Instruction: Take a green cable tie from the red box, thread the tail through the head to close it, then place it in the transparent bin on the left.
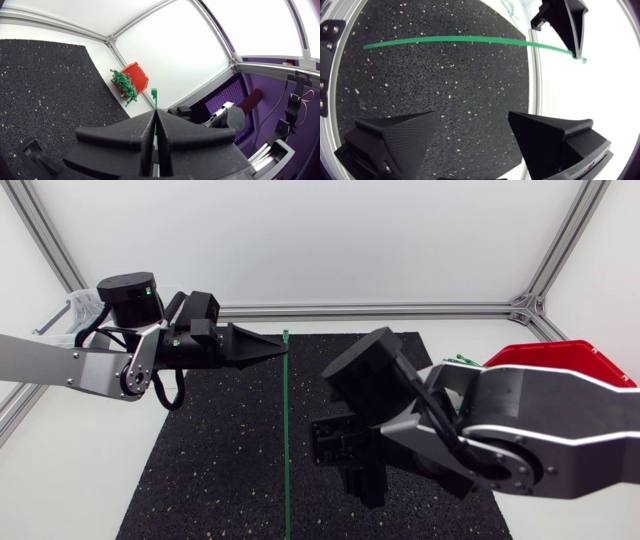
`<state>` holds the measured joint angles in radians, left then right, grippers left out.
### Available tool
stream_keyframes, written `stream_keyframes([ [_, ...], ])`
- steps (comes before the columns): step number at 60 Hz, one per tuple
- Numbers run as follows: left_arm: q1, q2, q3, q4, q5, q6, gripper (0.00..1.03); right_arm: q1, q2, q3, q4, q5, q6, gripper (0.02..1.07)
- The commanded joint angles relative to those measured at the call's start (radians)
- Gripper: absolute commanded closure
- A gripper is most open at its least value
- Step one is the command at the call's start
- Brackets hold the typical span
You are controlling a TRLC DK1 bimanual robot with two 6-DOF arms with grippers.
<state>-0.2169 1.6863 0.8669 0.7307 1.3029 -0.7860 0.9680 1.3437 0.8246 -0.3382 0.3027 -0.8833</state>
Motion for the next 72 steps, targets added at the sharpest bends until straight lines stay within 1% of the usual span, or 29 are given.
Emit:
stream_keyframes([
  [1,0.004,0.018,0.029,0.003,0.018,-0.041,1.00,0.049,-0.048,-0.073,0.087,0.056,-0.167,0.07],
  [4,0.005,0.016,0.030,0.003,0.022,-0.053,1.00,0.066,-0.092,-0.116,0.148,0.062,-0.247,0.07],
  [10,0.013,0.015,0.035,-0.001,0.024,-0.078,1.00,0.100,-0.140,-0.231,0.404,0.090,-0.445,0.07],
  [15,0.013,0.030,0.035,-0.004,0.024,-0.087,1.00,0.106,-0.123,-0.294,0.544,0.096,-0.562,0.06],
  [17,0.011,0.039,0.034,-0.005,0.024,-0.094,1.00,0.104,-0.104,-0.335,0.653,0.096,-0.638,0.06],
  [19,0.011,0.046,0.032,-0.005,0.025,-0.101,1.00,0.103,-0.092,-0.374,0.758,0.087,-0.717,0.06],
  [21,0.011,0.052,0.030,-0.007,0.024,-0.107,1.00,0.104,-0.078,-0.398,0.829,0.073,-0.761,0.06],
  [27,0.013,0.087,0.034,-0.010,0.025,-0.156,1.00,0.101,-0.058,-0.458,0.949,-0.010,-0.873,0.06],
  [30,0.014,0.098,0.038,-0.057,0.024,-0.164,1.00,0.101,-0.057,-0.473,0.978,-0.037,-0.905,0.06],
  [36,0.017,0.113,0.052,-0.149,0.025,-0.162,1.00,0.100,-0.021,-0.482,1.076,-0.088,-0.965,0.07],
  [39,0.025,0.119,0.066,-0.214,0.035,-0.165,1.00,0.098,-0.015,-0.484,1.088,-0.105,-0.976,0.07],
  [41,0.030,0.122,0.072,-0.235,0.038,-0.167,1.00,0.097,-0.020,-0.489,1.090,-0.128,-0.990,0.07],
  [49,0.045,0.130,0.084,-0.251,0.032,-0.182,1.00,0.120,-0.018,-0.484,1.105,-0.148,-0.985,0.08],
  [52,0.057,0.142,0.103,-0.260,0.030,-0.185,1.00,0.132,-0.012,-0.481,1.102,-0.146,-0.982,0.12],
  [53,0.060,0.145,0.109,-0.263,0.030,-0.185,1.00,0.135,0.002,-0.472,1.094,-0.129,-0.985,0.12],
  [55,0.063,0.151,0.121,-0.271,0.030,-0.185,1.00,0.141,0.038,-0.458,1.088,-0.077,-0.984,0.12],
  [59,0.070,0.159,0.142,-0.284,0.030,-0.183,1.00,0.146,0.058,-0.459,1.090,-0.080,-0.970,0.12],
  [63,0.074,0.165,0.159,-0.292,0.032,-0.180,1.00,0.164,0.072,-0.458,1.087,-0.079,-0.950,0.07],
  [66,0.082,0.170,0.175,-0.301,0.033,-0.180,1.00,0.176,0.084,-0.452,1.091,-0.079,-0.939,0.07],
  [69,0.091,0.179,0.193,-0.317,0.038,-0.177,1.00,0.178,0.086,-0.455,1.105,-0.114,-0.933,0.07],
  [72,0.105,0.184,0.204,-0.323,0.039,-0.173,1.00,0.175,0.106,-0.470,1.196,-0.171,-0.933,0.07],
])
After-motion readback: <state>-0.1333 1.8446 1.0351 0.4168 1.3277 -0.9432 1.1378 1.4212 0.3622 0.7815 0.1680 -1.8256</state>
